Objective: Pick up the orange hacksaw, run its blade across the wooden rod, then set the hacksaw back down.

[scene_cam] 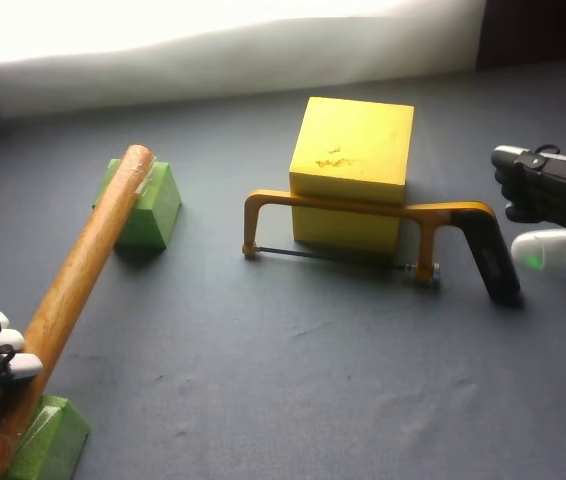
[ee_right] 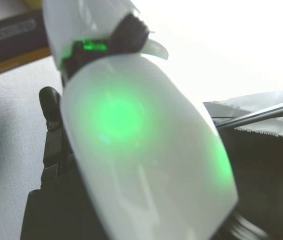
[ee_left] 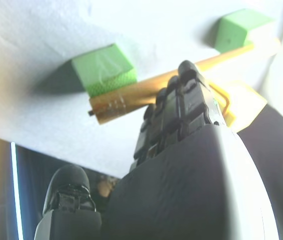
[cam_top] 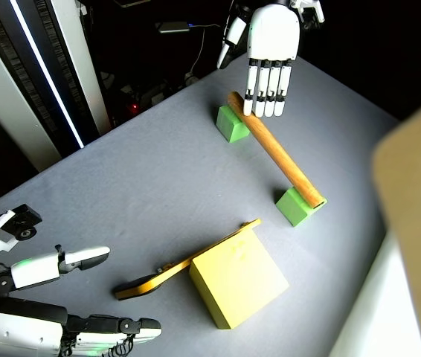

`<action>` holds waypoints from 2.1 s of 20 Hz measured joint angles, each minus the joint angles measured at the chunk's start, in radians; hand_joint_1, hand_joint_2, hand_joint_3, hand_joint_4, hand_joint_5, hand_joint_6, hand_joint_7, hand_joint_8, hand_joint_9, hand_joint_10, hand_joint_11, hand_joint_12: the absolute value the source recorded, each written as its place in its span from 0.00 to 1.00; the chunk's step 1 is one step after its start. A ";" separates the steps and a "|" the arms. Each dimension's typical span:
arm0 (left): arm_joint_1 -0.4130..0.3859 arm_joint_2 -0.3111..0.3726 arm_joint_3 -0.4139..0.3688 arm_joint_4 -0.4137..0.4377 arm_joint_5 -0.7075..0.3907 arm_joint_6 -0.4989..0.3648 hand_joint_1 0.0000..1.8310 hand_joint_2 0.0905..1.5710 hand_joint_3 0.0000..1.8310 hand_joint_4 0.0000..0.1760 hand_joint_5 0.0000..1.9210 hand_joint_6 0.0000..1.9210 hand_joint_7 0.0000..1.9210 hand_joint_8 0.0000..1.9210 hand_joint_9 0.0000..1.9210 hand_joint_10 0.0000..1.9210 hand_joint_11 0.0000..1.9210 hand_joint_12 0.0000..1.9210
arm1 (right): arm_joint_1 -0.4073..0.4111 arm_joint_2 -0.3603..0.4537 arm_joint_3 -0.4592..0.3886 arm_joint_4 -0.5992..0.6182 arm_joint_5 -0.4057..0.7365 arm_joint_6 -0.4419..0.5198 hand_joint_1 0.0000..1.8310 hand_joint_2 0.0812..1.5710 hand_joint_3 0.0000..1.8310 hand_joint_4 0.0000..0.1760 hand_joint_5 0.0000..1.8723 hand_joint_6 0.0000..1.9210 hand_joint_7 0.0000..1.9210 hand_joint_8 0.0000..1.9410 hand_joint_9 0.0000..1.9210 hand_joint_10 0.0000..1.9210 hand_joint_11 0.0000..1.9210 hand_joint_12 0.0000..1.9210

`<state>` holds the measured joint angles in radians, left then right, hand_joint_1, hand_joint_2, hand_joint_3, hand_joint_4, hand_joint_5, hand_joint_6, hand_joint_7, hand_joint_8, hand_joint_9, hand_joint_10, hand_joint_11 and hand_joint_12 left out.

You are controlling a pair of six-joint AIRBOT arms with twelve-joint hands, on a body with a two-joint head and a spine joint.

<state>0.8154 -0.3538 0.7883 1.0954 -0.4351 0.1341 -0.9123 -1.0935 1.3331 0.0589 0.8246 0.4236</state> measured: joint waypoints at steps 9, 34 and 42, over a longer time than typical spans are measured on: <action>-0.001 0.000 -0.019 -0.004 0.003 0.000 0.00 0.74 0.00 0.00 0.01 0.00 0.01 0.00 0.01 0.00 0.00 0.09 | 0.064 -0.105 0.085 0.020 -0.029 -0.026 0.54 0.67 0.00 0.00 0.06 0.00 0.06 0.00 0.07 0.00 0.00 0.34; -0.006 -0.002 -0.018 -0.003 0.004 0.000 0.00 0.74 0.00 0.00 0.01 0.00 0.01 0.00 0.01 0.00 0.00 0.07 | 0.150 -0.182 0.038 0.293 -0.118 -0.327 0.60 0.71 0.00 0.00 0.16 0.00 0.16 0.00 0.18 0.01 0.00 0.57; -0.013 -0.002 -0.021 -0.004 0.004 0.000 0.00 0.75 0.00 0.00 0.02 0.00 0.02 0.00 0.02 0.00 0.00 0.13 | 0.162 -0.180 0.025 0.304 -0.080 -0.346 0.74 0.74 0.00 0.00 0.42 0.59 0.42 0.64 0.44 0.74 0.40 0.78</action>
<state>0.8028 -0.3557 0.7673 1.0916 -0.4313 0.1337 -0.7506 -1.2732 1.3579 0.3626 0.7444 0.0772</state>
